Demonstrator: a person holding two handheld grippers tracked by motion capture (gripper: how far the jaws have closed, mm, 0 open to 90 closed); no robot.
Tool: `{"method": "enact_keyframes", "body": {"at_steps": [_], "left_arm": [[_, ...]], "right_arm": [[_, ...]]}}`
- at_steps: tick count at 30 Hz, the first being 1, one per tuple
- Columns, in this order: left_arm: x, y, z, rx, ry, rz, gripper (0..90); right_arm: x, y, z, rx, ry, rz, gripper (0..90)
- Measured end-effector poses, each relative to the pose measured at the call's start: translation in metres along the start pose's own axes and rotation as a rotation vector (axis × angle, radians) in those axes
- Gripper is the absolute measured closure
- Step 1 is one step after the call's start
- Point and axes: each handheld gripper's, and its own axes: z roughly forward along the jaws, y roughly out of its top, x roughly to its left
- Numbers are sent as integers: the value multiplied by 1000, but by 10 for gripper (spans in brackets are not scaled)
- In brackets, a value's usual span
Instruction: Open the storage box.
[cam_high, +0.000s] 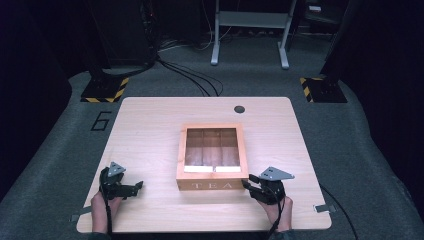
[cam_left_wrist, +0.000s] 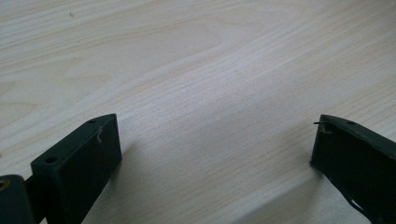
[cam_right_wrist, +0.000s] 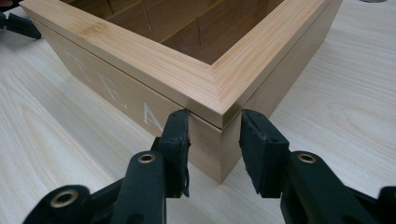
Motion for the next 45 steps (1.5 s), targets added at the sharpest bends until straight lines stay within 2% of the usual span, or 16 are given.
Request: {"method": "enact_keyframes", "body": {"at_steps": [6,17,34,45], "left_arm": [[0,0,0,0,0,-1,13],[0,0,0,0,0,0,13],[0,0,0,0,0,0,13],[0,0,0,0,0,0,13]], "right_arm": [[-3,-2,-2,-21,15,11,662],[-1,1,-3,-40,12,-4,675],[0,14,-7,-99,5,4,743],[-1,28,-9,-125,-5,-9,805]]}}
